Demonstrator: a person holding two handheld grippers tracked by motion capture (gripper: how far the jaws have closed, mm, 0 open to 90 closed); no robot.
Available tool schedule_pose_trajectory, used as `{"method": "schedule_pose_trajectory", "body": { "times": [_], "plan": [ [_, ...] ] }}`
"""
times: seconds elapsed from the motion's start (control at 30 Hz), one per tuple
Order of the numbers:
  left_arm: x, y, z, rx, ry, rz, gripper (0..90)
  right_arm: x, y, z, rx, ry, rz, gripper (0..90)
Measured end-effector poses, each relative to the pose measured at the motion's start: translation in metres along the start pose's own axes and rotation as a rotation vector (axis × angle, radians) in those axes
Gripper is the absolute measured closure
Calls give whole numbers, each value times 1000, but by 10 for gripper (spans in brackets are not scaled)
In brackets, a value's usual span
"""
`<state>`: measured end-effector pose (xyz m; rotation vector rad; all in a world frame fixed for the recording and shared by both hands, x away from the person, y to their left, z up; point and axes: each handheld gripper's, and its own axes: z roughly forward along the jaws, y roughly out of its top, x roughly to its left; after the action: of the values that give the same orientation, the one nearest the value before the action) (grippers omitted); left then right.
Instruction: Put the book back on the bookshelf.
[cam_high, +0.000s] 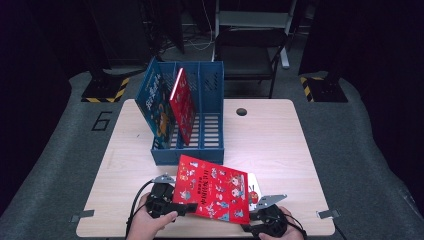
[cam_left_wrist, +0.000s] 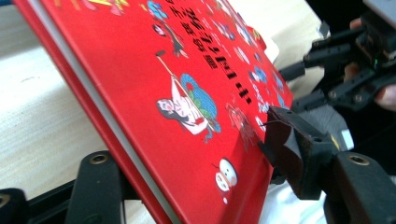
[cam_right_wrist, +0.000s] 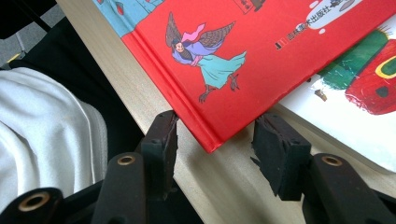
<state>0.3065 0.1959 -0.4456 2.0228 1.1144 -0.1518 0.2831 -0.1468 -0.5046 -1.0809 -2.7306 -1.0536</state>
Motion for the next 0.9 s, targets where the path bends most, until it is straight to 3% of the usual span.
{"method": "schedule_pose_trajectory", "body": {
  "times": [0.1, 0.4, 0.8, 0.9],
  "plan": [
    [-1, -1, -2, 13, -4, 7, 384, -1, 0, 1, -22, -14, 2, 512],
    [1, -1, -9, 15, -16, -5, 403, -1, 1, 1, -15, 0, 1, 518],
    [2, 1, -13, 10, 18, -15, 426, 3, 4, 5, -19, -10, 20, 512],
    [2, 2, -14, 17, 2, -10, 434, 3, 4, 5, -18, -11, 26, 512]
  ]
}}
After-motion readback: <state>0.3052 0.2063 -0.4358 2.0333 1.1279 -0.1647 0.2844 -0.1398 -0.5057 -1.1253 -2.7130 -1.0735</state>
